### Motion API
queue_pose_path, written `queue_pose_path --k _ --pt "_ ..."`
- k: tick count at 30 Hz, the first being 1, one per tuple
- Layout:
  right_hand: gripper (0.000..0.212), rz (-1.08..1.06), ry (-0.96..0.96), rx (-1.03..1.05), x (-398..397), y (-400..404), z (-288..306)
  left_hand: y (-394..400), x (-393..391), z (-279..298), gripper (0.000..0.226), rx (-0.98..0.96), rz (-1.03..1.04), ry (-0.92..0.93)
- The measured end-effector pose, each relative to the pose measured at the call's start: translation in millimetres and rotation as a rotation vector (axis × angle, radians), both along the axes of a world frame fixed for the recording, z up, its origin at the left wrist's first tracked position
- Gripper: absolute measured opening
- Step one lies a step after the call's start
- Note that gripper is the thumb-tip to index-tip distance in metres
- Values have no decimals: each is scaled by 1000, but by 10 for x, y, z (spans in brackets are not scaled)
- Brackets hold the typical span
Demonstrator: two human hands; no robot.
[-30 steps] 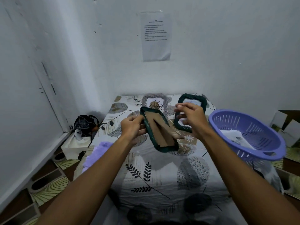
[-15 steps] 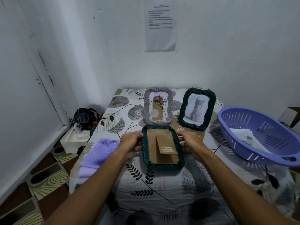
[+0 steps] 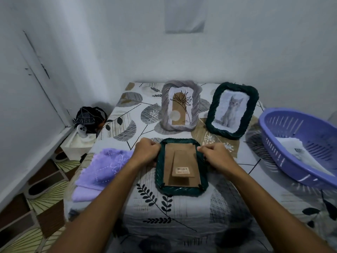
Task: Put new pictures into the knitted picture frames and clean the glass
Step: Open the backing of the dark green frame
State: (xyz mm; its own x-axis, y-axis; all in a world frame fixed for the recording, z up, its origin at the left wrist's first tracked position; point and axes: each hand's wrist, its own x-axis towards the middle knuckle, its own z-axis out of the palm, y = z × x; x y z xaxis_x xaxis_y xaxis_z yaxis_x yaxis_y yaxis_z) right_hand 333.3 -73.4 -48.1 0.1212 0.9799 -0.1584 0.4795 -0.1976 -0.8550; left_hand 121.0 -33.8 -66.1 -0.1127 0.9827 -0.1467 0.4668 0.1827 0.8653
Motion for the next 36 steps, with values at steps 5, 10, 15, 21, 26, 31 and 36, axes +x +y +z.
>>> queue_pose_path --k 5,10,15,21,26,31,36 --pt "20 22 -8 5 78 57 -55 63 33 8 35 67 -59 321" --pt "12 22 -114 24 124 178 -108 98 56 5 35 96 -42 369" --pt "14 -53 -196 95 88 419 -141 203 107 35 33 112 -10 386" --pt "22 -108 -264 99 43 519 -272 252 120 -75 30 174 41 391" --pt "32 -128 -321 82 30 586 -305 305 129 -111 30 175 64 402" --pt "28 -120 -278 54 52 624 -296 338 123 -121 24 179 43 357" --pt "19 -83 -205 28 89 639 -286 326 78 -95 16 176 -8 293"
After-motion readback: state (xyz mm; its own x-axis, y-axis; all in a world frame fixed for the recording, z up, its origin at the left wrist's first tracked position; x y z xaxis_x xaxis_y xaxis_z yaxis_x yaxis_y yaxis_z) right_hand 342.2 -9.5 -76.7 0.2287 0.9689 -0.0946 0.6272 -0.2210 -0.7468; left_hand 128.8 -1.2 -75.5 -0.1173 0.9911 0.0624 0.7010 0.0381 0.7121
